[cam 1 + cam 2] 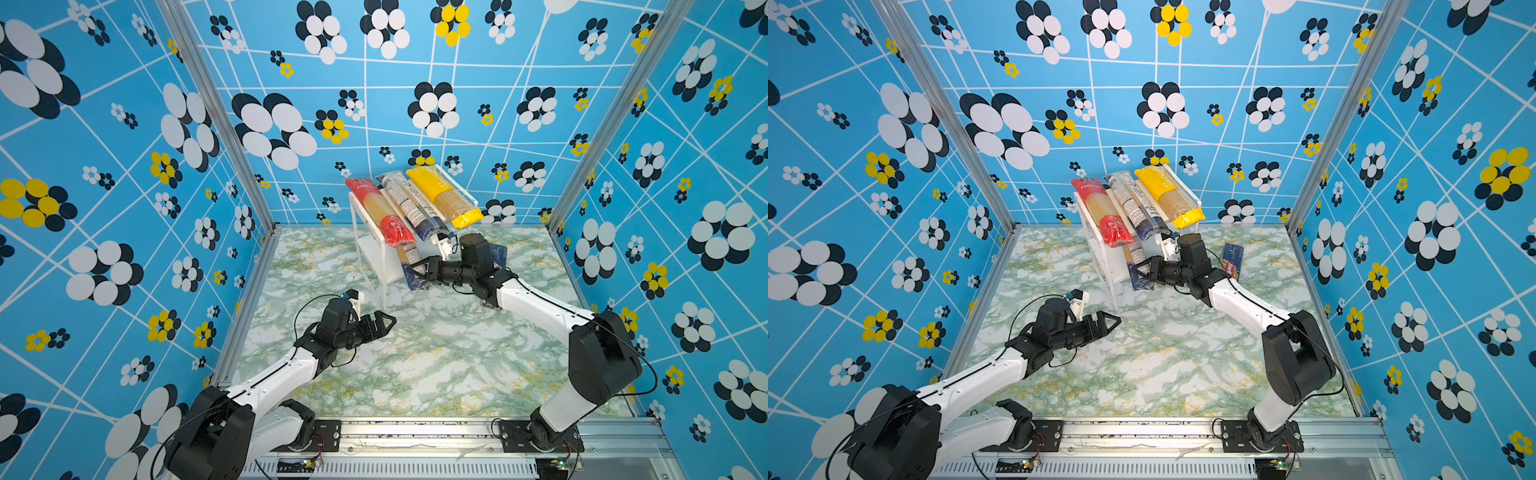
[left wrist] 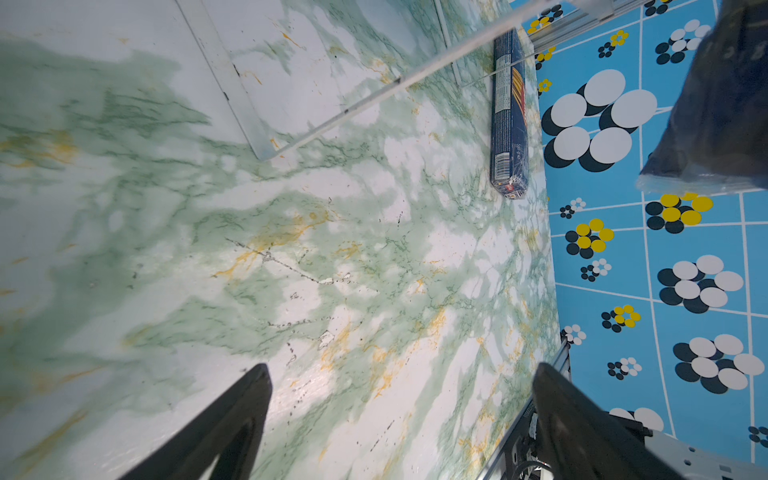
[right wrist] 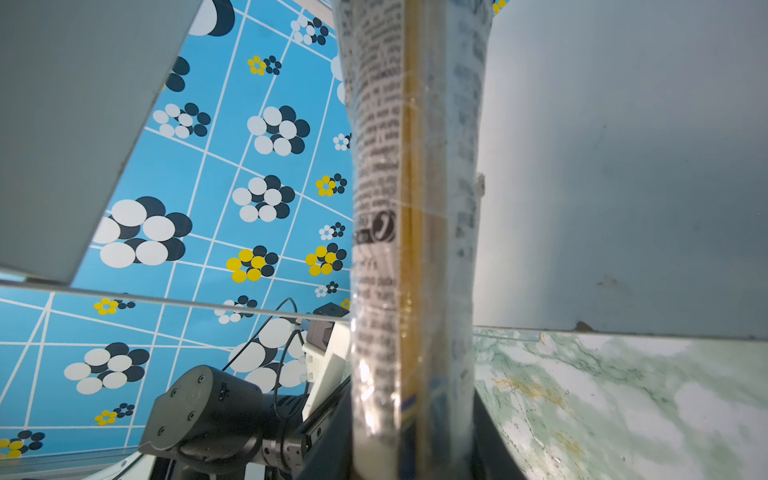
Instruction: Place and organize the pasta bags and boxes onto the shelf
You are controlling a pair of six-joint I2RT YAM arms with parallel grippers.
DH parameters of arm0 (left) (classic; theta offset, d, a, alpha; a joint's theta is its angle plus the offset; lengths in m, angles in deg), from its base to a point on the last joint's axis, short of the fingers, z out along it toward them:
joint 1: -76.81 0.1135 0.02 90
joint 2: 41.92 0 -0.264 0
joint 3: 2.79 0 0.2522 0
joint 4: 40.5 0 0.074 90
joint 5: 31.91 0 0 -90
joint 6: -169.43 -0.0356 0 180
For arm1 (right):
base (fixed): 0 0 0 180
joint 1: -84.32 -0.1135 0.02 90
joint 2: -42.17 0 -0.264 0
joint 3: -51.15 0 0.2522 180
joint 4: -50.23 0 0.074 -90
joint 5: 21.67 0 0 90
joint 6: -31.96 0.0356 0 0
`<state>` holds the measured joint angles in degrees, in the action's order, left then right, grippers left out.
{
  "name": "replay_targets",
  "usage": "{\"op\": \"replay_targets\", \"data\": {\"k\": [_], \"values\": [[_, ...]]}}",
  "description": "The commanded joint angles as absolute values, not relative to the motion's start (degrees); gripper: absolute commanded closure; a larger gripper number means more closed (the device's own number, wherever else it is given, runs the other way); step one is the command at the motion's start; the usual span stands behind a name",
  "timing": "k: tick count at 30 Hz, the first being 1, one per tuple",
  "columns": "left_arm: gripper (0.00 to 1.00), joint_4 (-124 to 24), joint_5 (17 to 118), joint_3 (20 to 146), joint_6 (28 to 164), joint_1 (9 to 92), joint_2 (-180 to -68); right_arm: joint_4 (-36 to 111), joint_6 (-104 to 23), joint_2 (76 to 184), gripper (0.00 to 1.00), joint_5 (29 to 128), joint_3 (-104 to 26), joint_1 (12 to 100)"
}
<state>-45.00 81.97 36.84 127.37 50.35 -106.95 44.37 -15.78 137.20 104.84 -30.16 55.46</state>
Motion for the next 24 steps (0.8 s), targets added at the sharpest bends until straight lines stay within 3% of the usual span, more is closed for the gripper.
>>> {"op": "replay_targets", "data": {"k": [1,24], "values": [[0.01,-44.17,82.84,36.28,126.45,51.06,-107.17,52.38,-18.43,136.74,1.0,105.68,-34.41,55.05],[0.01,-44.42,83.01,35.42,126.47,51.76,-105.75,50.14,-18.97,139.61,1.0,106.05,-37.49,54.89]]}}
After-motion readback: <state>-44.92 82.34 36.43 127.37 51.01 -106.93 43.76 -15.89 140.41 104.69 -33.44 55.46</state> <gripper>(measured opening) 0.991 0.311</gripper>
